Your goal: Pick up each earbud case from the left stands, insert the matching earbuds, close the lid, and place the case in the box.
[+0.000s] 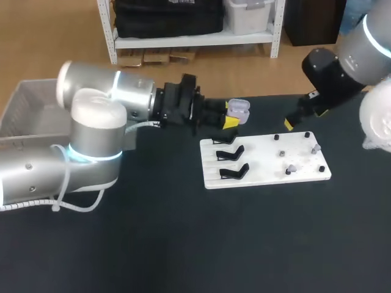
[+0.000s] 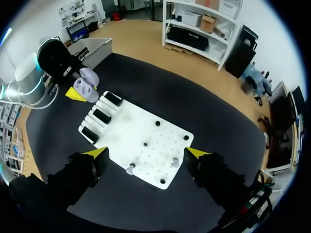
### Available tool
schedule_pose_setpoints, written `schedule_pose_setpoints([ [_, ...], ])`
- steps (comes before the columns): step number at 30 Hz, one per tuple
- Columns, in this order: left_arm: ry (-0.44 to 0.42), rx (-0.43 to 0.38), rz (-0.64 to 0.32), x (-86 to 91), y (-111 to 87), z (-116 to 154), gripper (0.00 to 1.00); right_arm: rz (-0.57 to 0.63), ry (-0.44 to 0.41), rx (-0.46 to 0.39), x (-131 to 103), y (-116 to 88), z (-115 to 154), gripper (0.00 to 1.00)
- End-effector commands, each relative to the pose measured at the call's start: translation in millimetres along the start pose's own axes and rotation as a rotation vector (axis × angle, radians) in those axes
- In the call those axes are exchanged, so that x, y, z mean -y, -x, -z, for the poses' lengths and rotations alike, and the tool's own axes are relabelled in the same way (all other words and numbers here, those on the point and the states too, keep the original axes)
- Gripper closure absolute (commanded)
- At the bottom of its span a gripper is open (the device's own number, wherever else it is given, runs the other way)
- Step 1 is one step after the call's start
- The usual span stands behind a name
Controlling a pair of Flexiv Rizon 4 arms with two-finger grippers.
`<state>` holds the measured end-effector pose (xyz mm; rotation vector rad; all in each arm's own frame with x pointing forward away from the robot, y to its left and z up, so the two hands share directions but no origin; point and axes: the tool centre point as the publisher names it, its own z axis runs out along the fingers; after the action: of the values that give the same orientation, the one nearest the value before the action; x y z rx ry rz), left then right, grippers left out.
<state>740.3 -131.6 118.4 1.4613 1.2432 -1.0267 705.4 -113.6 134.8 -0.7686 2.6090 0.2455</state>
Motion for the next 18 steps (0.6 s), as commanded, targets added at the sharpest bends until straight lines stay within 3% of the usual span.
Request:
schedule_pose_setpoints([
  [1,0.028,0.081,0.014,0.8,4.6,-1,1.00,-0.003,-0.094,0.005,-4,-4,4,0.00],
  [4,0.060,0.093,0.063,-4.0,10.1,-5,1.00,-0.003,-0.094,0.005,-4,-4,4,0.00],
  [8,0.071,0.087,0.060,-7.4,17.7,-10,1.00,-0.003,-0.094,0.005,-4,-4,4,0.00],
  [18,0.101,0.087,0.074,-10.2,19.7,-14,1.00,-0.156,-0.144,-0.135,18,-45,-10,0.00],
])
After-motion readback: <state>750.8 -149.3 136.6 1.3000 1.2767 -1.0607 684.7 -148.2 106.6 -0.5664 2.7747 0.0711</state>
